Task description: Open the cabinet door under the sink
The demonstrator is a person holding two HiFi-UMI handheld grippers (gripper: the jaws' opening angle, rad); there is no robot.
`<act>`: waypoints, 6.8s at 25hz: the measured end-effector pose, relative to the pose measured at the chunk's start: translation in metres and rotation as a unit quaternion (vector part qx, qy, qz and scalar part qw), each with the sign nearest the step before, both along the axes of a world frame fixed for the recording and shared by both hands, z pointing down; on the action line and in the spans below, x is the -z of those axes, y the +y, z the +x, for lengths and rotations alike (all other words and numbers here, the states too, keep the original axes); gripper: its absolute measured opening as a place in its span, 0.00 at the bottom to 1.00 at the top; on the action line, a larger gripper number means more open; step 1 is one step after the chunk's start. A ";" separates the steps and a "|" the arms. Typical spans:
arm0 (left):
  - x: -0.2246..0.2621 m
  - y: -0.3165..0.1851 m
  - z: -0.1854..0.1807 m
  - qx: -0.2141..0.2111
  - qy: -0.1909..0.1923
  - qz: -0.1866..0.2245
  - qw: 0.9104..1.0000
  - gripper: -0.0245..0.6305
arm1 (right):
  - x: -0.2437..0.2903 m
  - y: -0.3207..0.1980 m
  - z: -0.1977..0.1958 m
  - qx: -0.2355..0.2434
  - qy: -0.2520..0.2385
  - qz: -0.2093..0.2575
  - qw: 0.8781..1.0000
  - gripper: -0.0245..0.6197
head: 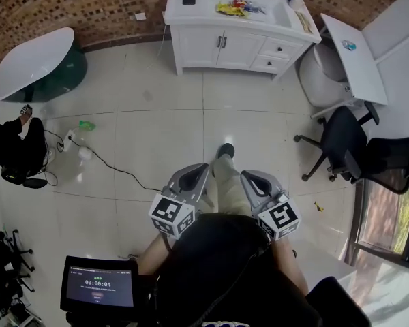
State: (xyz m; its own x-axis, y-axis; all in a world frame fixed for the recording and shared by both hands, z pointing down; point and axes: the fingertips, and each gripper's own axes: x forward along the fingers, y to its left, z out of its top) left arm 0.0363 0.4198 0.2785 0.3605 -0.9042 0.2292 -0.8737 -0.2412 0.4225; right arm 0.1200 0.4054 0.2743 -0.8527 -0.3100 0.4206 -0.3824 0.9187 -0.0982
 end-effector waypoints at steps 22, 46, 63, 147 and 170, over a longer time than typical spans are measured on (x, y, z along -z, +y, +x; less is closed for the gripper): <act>0.013 -0.206 -0.068 0.024 -0.035 -0.033 0.999 0.06 | -0.004 -0.252 -0.063 -0.004 -0.033 -0.005 0.999 0.02; -0.023 -0.371 -0.101 0.014 -0.048 -0.071 0.996 0.06 | -0.046 -0.434 -0.081 -0.048 -0.030 -0.029 0.998 0.02; -0.125 -0.461 -0.155 -0.046 -0.006 -0.079 0.996 0.06 | -0.172 -0.522 -0.163 -0.111 0.008 -0.051 0.993 0.02; -0.283 -0.591 -0.258 -0.124 0.030 -0.089 0.988 0.06 | -0.538 -0.787 -0.286 -0.281 0.160 -0.096 0.941 0.10; -0.278 -0.581 -0.238 -0.130 0.018 -0.088 0.987 0.06 | -0.539 -0.752 -0.266 -0.244 0.168 -0.095 0.950 0.10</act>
State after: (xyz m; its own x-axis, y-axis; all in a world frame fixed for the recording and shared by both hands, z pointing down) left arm -0.2017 -0.1609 0.5562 0.5856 -0.7277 0.3571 -0.7757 -0.3752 0.5075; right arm -0.1458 -0.3462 0.8131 -0.4344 -0.5253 0.7317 -0.7978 0.6015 -0.0419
